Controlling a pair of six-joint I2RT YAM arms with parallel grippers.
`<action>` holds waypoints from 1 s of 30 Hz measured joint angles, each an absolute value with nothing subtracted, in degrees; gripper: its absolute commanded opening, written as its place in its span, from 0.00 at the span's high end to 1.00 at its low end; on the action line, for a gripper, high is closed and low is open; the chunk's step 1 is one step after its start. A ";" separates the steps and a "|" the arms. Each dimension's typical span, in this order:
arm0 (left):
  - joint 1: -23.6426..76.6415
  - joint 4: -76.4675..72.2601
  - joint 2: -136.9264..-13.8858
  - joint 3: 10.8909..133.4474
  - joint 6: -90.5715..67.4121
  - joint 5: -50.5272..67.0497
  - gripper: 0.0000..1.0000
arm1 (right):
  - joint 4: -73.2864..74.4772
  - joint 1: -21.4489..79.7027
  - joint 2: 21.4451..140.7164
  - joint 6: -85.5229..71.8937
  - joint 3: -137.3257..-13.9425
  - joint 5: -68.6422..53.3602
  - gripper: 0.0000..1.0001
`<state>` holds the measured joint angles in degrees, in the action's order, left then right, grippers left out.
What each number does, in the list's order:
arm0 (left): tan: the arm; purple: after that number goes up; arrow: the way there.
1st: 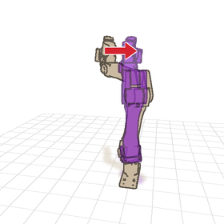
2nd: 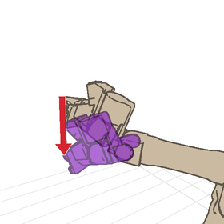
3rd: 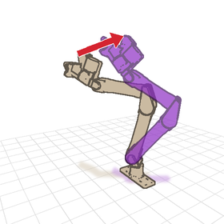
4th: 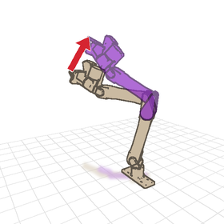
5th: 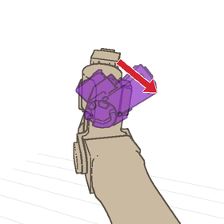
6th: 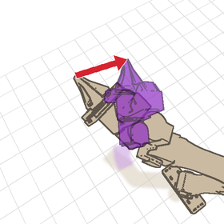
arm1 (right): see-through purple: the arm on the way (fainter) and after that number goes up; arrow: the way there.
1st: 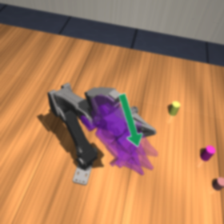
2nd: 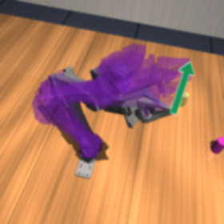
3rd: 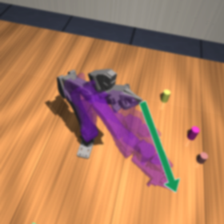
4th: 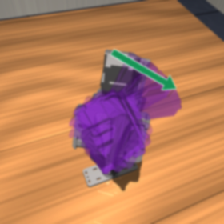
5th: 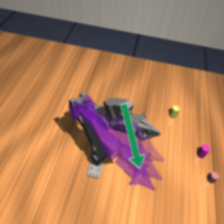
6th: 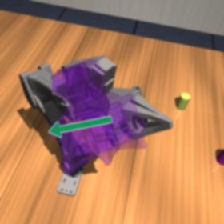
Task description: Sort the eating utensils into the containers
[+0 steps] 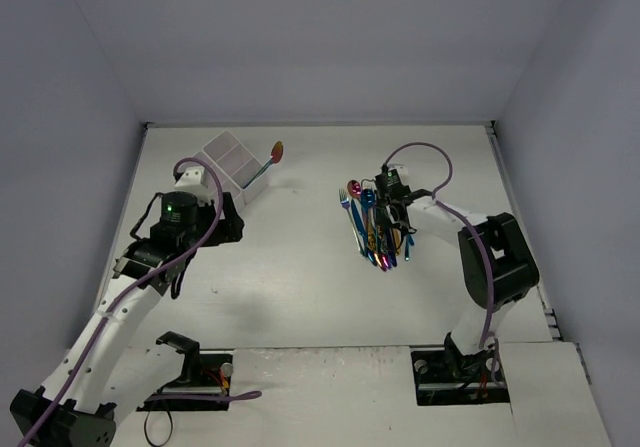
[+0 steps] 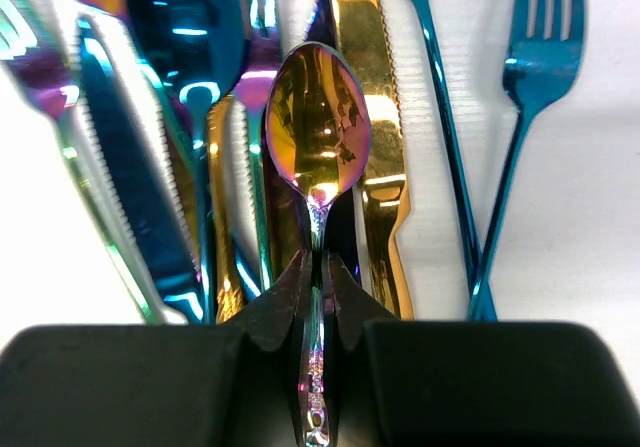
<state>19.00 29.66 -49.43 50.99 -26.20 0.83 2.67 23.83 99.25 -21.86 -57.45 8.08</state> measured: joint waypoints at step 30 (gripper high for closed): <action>34.09 13.79 -71.40 67.85 -30.36 16.08 0.40 | 0.42 49.52 70.61 -7.46 -60.66 -0.15 1.00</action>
<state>34.09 13.79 -71.40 67.85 -30.36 16.08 0.42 49.52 70.61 -7.46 -60.66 -0.15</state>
